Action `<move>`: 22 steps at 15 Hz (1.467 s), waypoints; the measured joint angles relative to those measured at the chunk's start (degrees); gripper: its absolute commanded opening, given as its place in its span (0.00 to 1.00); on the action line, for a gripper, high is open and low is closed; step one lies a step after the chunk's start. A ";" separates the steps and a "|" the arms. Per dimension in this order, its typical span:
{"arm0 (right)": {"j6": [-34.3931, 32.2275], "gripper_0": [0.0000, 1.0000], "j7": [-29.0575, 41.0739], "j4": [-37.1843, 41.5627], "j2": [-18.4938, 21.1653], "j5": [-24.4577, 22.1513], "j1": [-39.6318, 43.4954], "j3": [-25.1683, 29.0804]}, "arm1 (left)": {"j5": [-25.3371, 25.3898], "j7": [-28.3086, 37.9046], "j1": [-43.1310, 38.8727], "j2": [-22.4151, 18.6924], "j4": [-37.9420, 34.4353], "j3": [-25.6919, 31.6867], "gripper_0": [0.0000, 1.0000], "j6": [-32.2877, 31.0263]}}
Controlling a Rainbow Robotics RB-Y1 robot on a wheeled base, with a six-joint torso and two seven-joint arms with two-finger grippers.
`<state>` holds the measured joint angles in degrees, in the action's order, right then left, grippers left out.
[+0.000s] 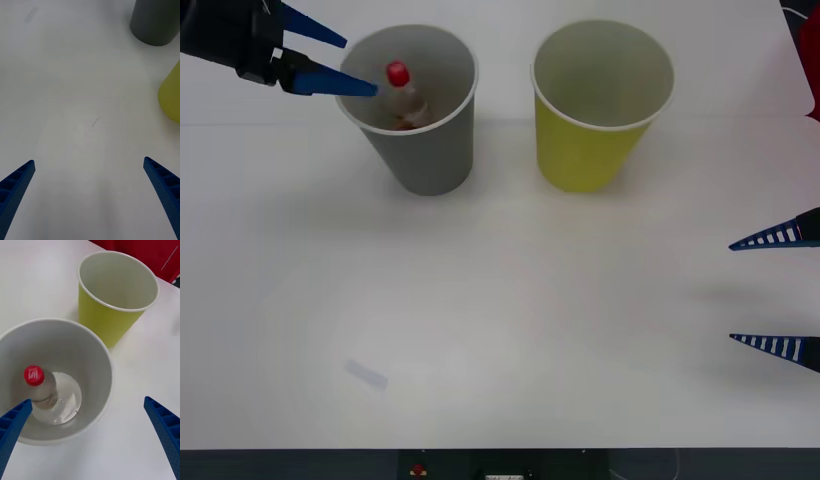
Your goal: Put the can into the green bin and the plastic bottle into the gray bin
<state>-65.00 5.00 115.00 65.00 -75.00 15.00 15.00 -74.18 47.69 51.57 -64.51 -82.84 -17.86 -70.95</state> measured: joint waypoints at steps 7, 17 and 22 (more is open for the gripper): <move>0.00 1.00 0.00 0.00 0.00 0.00 0.00 0.00 | 5.52 -11.66 -31.66 2.01 -15.72 27.37 1.00 -6.04; 0.00 1.00 0.00 0.00 0.00 0.00 0.00 0.00 | 1.95 -25.99 -53.06 12.54 -25.63 37.44 1.00 -8.82; 0.00 1.00 0.00 0.00 0.00 0.00 0.00 0.00 | -9.23 -26.02 -53.08 16.33 -31.80 38.08 1.00 -13.18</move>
<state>-65.00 5.00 115.00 65.00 -75.00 15.00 15.00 -83.41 21.68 -1.50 -48.18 -114.64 20.22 -84.13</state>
